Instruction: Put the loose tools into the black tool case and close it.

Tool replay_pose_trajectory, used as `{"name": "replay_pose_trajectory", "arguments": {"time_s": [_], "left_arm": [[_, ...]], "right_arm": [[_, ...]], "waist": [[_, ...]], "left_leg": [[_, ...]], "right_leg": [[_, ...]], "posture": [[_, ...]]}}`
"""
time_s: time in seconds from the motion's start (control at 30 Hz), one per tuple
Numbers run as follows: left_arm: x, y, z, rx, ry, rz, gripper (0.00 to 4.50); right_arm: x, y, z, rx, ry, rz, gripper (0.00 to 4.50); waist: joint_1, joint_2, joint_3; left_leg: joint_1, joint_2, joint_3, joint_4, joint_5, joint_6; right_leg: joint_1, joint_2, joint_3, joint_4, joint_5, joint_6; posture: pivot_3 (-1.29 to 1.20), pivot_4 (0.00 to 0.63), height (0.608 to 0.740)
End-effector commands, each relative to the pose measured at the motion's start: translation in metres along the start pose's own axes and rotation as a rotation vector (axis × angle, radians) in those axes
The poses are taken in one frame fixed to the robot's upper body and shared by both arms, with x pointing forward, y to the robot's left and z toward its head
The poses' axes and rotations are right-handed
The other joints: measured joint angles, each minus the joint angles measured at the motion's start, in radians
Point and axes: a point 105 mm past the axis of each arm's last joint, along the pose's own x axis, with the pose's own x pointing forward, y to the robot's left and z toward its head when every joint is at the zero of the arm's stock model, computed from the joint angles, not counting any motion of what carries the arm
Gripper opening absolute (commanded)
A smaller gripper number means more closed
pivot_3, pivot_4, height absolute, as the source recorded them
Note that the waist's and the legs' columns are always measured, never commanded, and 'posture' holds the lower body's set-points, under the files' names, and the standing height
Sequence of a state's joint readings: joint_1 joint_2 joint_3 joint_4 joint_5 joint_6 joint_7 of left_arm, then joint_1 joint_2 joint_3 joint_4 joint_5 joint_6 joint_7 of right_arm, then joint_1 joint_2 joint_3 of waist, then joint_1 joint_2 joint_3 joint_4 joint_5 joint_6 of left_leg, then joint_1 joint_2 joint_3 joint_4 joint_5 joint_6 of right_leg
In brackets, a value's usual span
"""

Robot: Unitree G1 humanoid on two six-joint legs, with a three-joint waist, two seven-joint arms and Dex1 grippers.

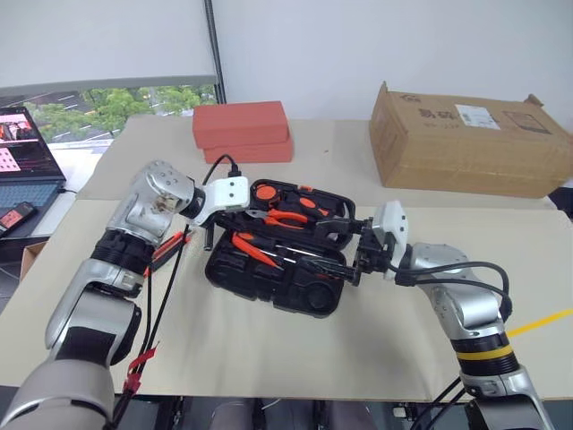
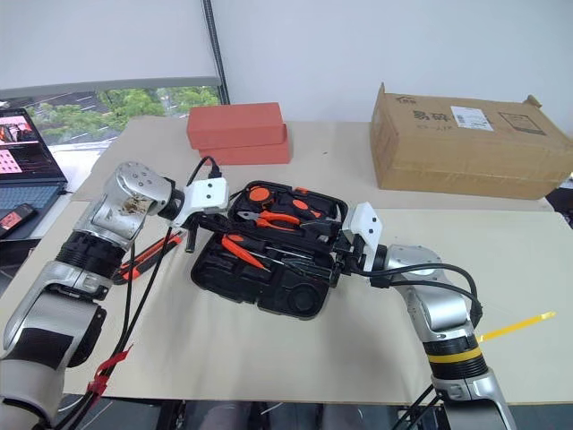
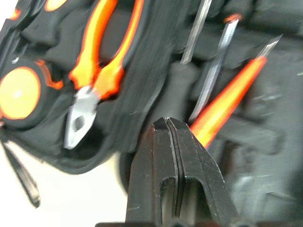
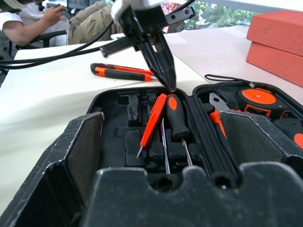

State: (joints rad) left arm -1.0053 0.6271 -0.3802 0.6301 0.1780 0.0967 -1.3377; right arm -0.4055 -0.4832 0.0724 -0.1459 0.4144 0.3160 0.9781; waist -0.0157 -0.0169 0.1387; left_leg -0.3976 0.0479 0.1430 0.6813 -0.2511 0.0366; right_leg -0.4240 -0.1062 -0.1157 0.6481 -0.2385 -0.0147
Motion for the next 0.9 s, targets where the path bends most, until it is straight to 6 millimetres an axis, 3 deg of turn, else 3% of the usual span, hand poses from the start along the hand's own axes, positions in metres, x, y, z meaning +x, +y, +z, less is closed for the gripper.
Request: {"name": "replay_pose_trajectory", "arguments": {"time_s": [0.03,0.1,0.37,0.9], "left_arm": [[0.002,0.0,-0.009,0.032,0.038,-0.01,0.05],[0.004,-0.004,-0.015,0.039,0.063,-0.04,0.05],[-0.007,-0.025,-0.006,-0.001,-0.013,-0.172,0.05],[-0.023,-0.007,-0.005,0.015,0.002,-0.035,0.05]], "right_arm": [[0.0,0.001,0.012,-0.044,-0.037,-0.003,4.5],[-0.001,0.0,0.012,-0.044,-0.035,-0.007,4.5],[-0.001,0.001,0.012,-0.041,-0.037,-0.01,4.5],[0.003,0.002,0.012,-0.042,-0.04,0.013,4.5]], "waist": [[0.003,0.0,0.0],[0.004,0.0,0.0],[-0.001,0.0,0.0],[0.003,0.0,0.0]], "left_leg": [[0.0,0.0,0.0,0.0,0.0,0.0],[0.0,0.0,0.0,0.0,0.0,0.0],[0.0,0.0,0.0,0.0,0.0,0.0],[0.0,0.0,0.0,0.0,0.0,0.0]], "right_leg": [[0.0,0.0,0.0,0.0,0.0,0.0],[0.0,0.0,0.0,0.0,0.0,0.0],[0.0,0.0,0.0,0.0,0.0,0.0],[0.0,0.0,0.0,0.0,0.0,0.0]], "posture": [[0.0,0.15,0.711],[0.0,0.15,0.711],[0.0,0.15,0.711],[0.0,0.15,0.711]]}}
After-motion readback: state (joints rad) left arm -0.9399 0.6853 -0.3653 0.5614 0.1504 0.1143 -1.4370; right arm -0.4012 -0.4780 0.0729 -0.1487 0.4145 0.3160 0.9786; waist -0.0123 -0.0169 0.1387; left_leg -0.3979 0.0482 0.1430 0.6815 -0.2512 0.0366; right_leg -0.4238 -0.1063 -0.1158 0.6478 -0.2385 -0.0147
